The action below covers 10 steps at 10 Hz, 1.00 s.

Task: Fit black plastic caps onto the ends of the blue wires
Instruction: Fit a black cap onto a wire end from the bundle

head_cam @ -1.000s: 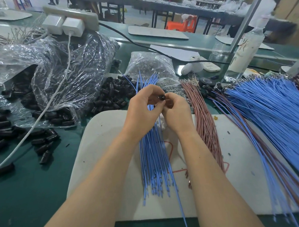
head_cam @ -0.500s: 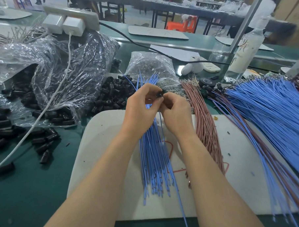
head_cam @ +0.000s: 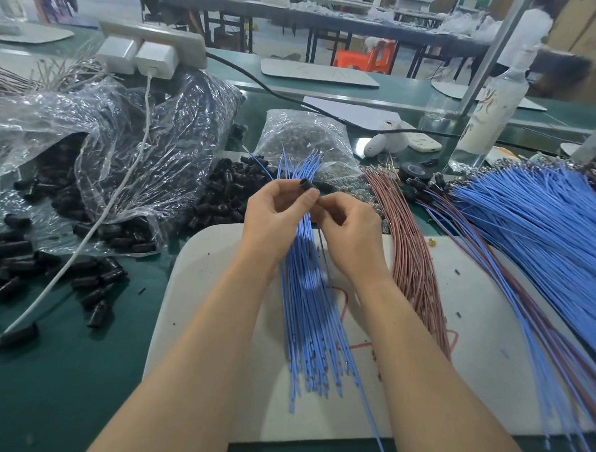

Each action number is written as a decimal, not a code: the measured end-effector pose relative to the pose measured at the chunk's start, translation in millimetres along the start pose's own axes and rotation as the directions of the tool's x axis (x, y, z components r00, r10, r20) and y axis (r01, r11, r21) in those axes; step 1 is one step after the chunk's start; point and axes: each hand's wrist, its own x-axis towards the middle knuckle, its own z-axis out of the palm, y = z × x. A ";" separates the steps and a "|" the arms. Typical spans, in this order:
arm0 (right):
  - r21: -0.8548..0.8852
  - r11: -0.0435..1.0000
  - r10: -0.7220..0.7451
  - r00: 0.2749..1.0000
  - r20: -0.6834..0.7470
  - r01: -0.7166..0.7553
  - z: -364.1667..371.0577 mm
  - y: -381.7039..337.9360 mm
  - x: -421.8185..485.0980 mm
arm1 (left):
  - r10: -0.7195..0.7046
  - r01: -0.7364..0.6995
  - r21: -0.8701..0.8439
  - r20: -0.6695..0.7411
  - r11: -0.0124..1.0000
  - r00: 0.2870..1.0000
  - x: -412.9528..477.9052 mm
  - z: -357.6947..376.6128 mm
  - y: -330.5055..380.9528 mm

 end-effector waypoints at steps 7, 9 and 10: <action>0.094 0.995 0.027 0.999 0.019 -0.029 3.6 0.2 -1.3 | -0.029 0.029 -0.006 0.004 1.000 1.000 2.0 0.3 -4.0; 0.170 0.977 0.115 0.989 0.088 -0.129 2.4 2.3 3.4 | 0.012 -0.012 0.005 -0.001 1.000 1.000 5.1 -1.1 -5.8; 0.178 0.978 0.097 0.994 0.052 -0.105 2.0 0.4 3.0 | 0.029 -0.030 0.030 0.008 0.999 1.000 3.4 1.1 -5.7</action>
